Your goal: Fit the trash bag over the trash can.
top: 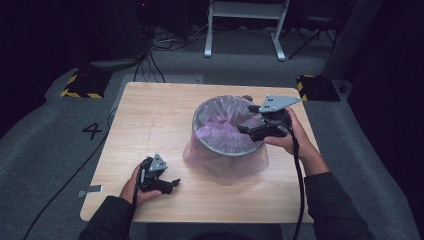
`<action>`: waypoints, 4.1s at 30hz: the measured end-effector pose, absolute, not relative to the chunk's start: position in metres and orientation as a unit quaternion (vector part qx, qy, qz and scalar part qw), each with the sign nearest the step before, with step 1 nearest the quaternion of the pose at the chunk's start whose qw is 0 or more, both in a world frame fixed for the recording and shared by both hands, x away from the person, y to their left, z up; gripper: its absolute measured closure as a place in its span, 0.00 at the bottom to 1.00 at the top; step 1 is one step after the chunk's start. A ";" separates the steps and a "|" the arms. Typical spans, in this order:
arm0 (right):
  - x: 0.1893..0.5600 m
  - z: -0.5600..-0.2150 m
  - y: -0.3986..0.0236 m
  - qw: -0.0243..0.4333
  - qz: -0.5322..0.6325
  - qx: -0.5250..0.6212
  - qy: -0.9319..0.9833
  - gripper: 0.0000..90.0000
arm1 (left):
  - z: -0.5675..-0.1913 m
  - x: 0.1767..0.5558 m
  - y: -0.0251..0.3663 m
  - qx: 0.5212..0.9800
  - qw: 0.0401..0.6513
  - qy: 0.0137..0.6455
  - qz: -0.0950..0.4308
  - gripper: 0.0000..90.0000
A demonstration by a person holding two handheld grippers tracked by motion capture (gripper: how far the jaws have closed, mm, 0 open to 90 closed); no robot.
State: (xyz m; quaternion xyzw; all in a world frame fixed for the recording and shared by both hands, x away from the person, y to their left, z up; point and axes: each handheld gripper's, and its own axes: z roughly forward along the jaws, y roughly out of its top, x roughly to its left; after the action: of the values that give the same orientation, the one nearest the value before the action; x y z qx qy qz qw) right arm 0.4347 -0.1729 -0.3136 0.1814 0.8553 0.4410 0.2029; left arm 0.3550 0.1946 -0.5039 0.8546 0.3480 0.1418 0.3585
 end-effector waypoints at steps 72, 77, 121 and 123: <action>0.465 -0.330 -0.135 0.117 0.236 0.152 0.953 0.26 | -0.504 0.355 0.195 0.855 0.359 0.348 0.142 0.16; 0.465 -0.330 -0.137 0.122 0.254 0.161 0.946 0.26 | -0.504 0.355 0.195 0.855 0.358 0.348 0.142 0.16; 0.420 -0.304 -0.188 0.214 0.404 0.180 0.871 0.25 | -0.504 0.355 0.194 0.855 0.357 0.348 0.144 0.16; 0.416 -0.303 -0.191 0.217 0.400 0.180 0.872 0.25 | -0.504 0.355 0.194 0.855 0.357 0.348 0.144 0.16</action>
State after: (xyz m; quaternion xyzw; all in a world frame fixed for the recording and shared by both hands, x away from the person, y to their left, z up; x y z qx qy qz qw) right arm 0.4165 -0.1912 -0.3032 0.1804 0.8719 0.3999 0.2174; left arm 0.3553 0.1945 -0.5037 0.8549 0.3483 0.1438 0.3566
